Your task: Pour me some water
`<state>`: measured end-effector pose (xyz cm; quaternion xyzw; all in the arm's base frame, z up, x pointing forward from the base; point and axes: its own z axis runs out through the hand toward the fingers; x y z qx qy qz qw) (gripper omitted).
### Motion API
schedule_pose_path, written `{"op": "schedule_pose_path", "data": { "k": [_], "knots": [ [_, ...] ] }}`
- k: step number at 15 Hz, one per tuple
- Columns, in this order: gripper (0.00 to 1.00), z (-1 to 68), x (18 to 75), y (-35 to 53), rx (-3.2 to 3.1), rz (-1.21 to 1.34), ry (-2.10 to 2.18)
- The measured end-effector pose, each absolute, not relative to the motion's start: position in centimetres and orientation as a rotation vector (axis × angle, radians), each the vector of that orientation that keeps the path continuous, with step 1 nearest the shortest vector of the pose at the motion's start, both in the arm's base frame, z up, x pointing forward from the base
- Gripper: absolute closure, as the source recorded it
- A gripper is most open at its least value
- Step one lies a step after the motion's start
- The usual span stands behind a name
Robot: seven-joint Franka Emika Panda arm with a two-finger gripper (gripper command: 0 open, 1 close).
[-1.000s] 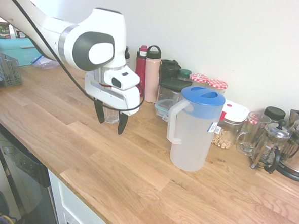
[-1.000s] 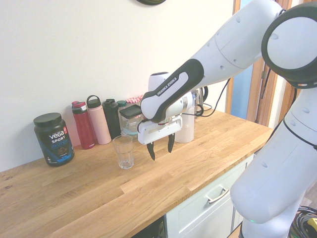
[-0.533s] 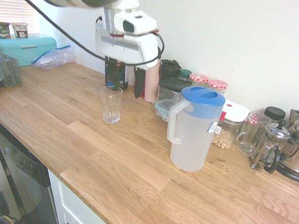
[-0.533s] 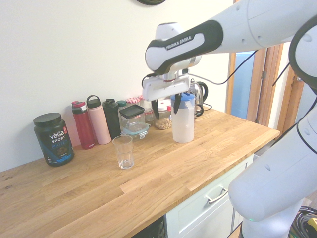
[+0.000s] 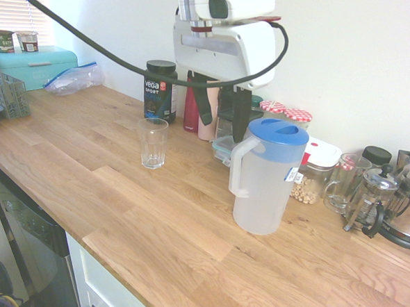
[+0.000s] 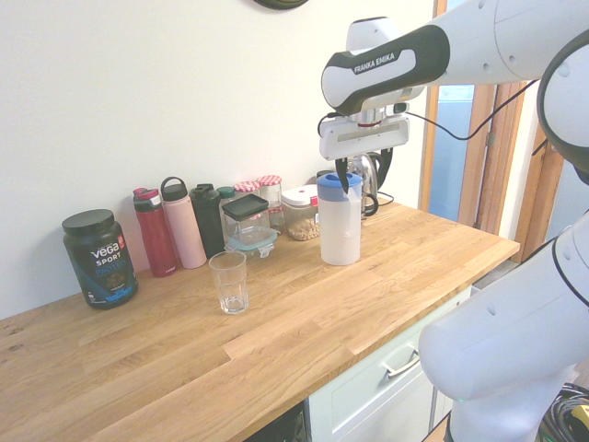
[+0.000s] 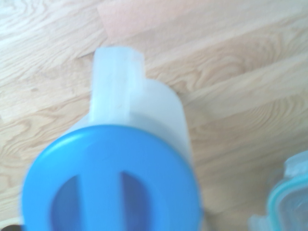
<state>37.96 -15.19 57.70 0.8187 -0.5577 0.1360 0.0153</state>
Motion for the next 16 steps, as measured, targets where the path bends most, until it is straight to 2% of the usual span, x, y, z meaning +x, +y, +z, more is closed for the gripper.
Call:
{"op": "schedule_pose_path", "data": {
  "k": [6,7,16],
  "knots": [
    [0.0,52.7,41.7,-16.7,2.542,0.481,-1.728],
    [1.0,51.9,42.3,-16.8,2.545,0.47,-1.724],
    [1.0,49.8,43.8,-16.4,2.562,0.45,-1.7]
  ]
}}
